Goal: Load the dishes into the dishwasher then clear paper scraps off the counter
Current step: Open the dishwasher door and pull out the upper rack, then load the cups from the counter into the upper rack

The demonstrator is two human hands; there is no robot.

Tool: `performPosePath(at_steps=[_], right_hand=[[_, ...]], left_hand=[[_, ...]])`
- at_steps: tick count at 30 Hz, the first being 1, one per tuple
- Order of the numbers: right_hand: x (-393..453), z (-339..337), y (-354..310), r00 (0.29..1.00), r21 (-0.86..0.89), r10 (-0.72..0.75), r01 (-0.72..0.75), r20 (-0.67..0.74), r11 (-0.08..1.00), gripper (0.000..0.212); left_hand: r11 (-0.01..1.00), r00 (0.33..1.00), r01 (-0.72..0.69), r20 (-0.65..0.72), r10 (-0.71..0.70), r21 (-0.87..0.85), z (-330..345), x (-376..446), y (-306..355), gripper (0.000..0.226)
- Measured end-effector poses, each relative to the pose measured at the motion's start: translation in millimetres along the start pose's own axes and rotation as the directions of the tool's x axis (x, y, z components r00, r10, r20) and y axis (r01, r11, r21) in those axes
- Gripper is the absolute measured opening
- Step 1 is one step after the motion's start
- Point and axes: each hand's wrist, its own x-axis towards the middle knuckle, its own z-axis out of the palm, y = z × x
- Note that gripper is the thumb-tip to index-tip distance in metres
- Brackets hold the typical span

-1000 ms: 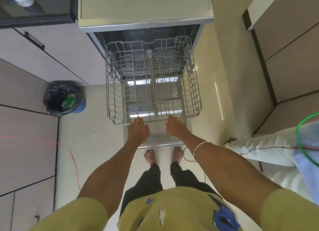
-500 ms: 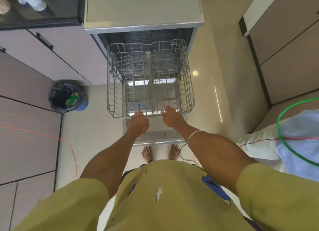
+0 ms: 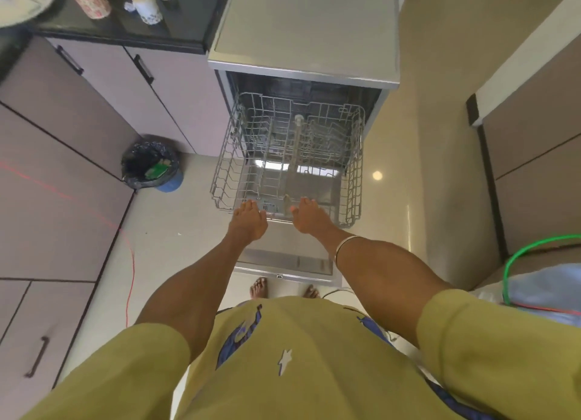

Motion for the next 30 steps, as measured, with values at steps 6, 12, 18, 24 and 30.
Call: performPosePath(at_steps=[6,12,18,24,30], right_hand=[[11.9,-4.1,-29.0,0.992,-0.148,-0.119,0.122,0.032,0.981,0.043],[16.1,4.0,-78.4,0.989,-0.087,-0.134,0.138,0.055,0.987,0.044],[16.6,13.3,-145.8,0.996,0.057,-0.083,0.082,0.011,0.995,0.051],[39.0,27.1,-232.1,0.991,-0.002,-0.131,0.131,0.030,0.991,0.053],[83.2,50.2,-318.6,0.979,-0.147,-0.185,0.196,0.083,0.970,0.055]], left_hand=[[0.992,0.994,0.098,-0.034,-0.101,-0.076,-7.0,-20.3,-29.4,0.060],[0.979,0.981,0.160,-0.092,-0.172,-0.123,-19.8,-39.2,-73.9,0.059],[0.969,0.969,0.204,-0.113,-0.220,-0.139,-35.3,-50.8,-145.2,0.059],[0.961,0.951,0.249,-0.156,-0.266,-0.123,-62.8,-66.5,-231.4,0.058],[0.951,0.929,0.290,-0.207,-0.307,-0.108,-89.2,-79.0,-320.4,0.056]])
